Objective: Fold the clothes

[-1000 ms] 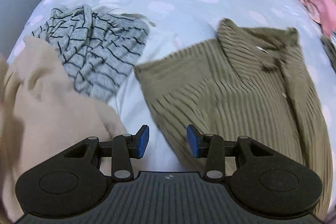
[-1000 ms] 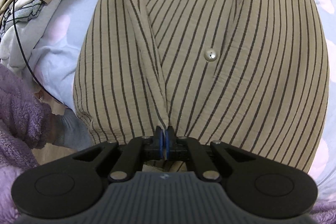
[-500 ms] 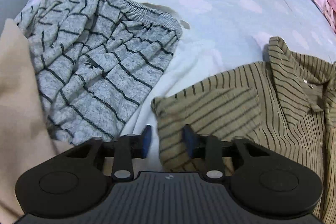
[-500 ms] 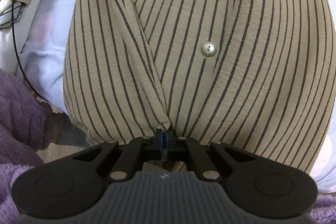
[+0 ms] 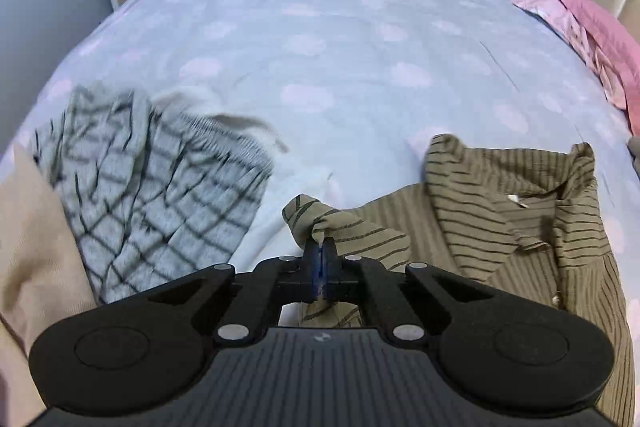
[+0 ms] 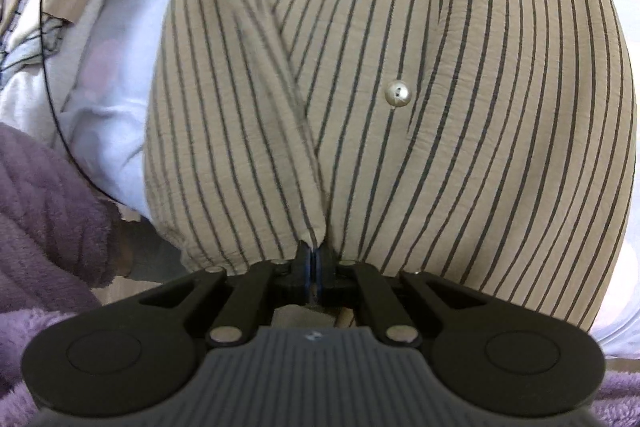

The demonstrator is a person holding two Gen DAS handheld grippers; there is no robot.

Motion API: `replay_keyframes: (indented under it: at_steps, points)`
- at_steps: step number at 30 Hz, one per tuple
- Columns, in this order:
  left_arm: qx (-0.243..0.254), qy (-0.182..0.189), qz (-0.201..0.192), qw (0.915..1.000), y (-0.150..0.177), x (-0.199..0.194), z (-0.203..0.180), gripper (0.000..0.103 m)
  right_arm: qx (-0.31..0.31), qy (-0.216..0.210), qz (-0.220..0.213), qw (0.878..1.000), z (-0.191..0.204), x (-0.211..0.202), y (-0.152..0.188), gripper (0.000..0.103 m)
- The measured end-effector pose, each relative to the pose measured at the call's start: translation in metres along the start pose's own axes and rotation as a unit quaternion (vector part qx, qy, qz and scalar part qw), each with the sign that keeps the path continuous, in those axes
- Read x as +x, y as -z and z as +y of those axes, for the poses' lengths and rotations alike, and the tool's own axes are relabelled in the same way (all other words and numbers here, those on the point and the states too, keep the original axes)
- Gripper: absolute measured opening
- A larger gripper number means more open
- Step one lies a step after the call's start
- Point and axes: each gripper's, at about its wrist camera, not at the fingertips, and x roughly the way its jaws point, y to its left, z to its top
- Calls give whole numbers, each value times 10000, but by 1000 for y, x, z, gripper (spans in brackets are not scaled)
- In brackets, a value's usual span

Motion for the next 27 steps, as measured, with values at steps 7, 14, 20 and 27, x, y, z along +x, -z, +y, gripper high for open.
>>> replay_keyframes:
  at_steps: [7, 14, 20, 27]
  points:
    - [452, -253, 107, 9986, -24, -1, -73, 0, -56, -484, -295, 9984, -7, -17, 22, 2]
    - [1022, -190, 242, 9943, -32, 23, -151, 0, -89, -871, -243, 9959, -18, -18, 35, 2]
    - [1463, -88, 409, 9884, -32, 48, -211, 0, 21, -1018, -168, 9947, -31, -22, 51, 2]
    - [1626, -12, 633, 9847, -21, 84, -249, 0, 191, -1078, -124, 9939, -37, -16, 49, 2]
